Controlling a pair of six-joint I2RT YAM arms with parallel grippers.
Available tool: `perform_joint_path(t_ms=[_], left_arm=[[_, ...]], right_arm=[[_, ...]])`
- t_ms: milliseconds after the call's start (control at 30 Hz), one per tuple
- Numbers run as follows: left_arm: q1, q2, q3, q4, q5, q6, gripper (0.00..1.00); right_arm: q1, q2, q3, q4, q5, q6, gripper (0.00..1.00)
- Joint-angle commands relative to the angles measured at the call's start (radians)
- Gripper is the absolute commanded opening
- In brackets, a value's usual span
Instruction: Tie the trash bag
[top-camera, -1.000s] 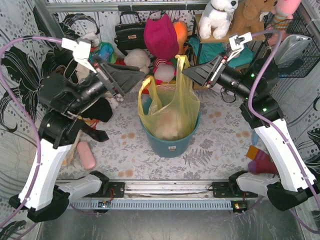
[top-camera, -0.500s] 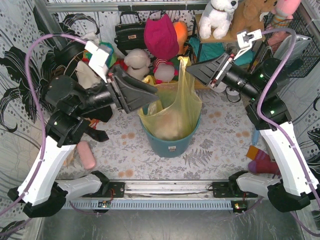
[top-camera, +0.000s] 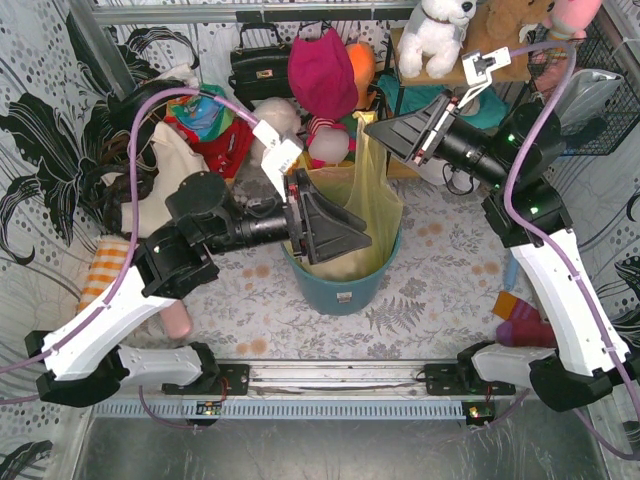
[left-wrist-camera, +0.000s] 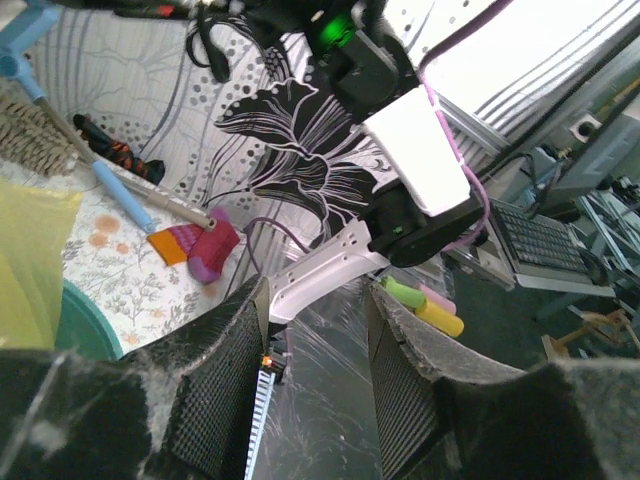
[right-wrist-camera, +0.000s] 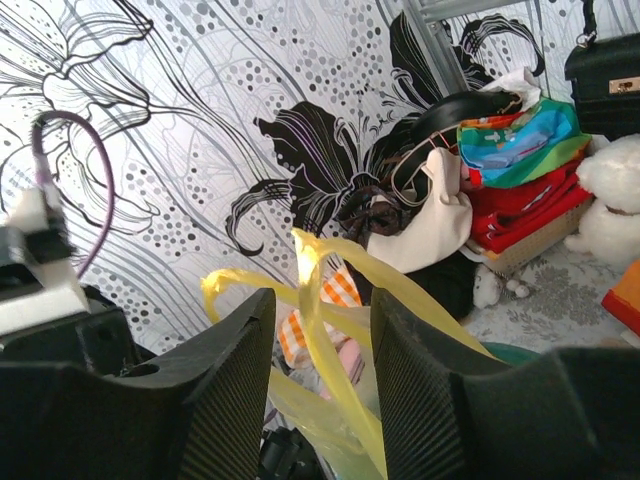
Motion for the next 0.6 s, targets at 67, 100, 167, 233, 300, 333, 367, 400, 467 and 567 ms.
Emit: perform_joint_path(t_ms=[67,100,167,233,300,333,367,400,467,567], left_arm=[[-0.049,-0.038,-0.128,0.154,-0.248,0.040,0.50],[-0.052,-0.045,-0.153,0.181,-0.281,0.043,0.50],[-0.053,-0.049,-0.198,0.245,-0.340,0.055,0.50],[-0.054,-0.047,-0.230,0.302,-0.366,0.071,0.49],[-0.055,-0.034,-0.237,0.335,-0.387,0.102,0.49],[-0.055,-0.031,-0.235,0.344,-0.402,0.119,0.49],[-0.056,-0.029,-0.239,0.355,-0.418,0.134,0.49],[-0.056,-0.031,-0.248,0.368,-0.438,0.147,0.49],[-0.055,-0.038,-0.278,0.414,-0.471,0.165,0.49],[-0.056,-0.043,-0.311,0.463,-0.491,0.200,0.49]], right_arm=[[0.004,0.021,0.074,0.047,-0.008,0.023,0.42],[0.004,0.027,0.079,0.046,-0.011,0.025,0.41],[0.004,0.034,0.082,0.045,-0.012,0.033,0.40],[0.004,0.042,0.083,0.045,-0.014,0.037,0.39],[0.003,0.048,0.082,0.046,-0.020,0.043,0.38],[0.004,0.051,0.086,0.044,-0.020,0.047,0.37],[0.004,0.054,0.090,0.040,-0.023,0.050,0.36],[0.004,0.059,0.094,0.036,-0.027,0.053,0.36],[0.004,0.060,0.096,0.036,-0.028,0.058,0.35],[0.004,0.061,0.093,0.036,-0.024,0.066,0.35]])
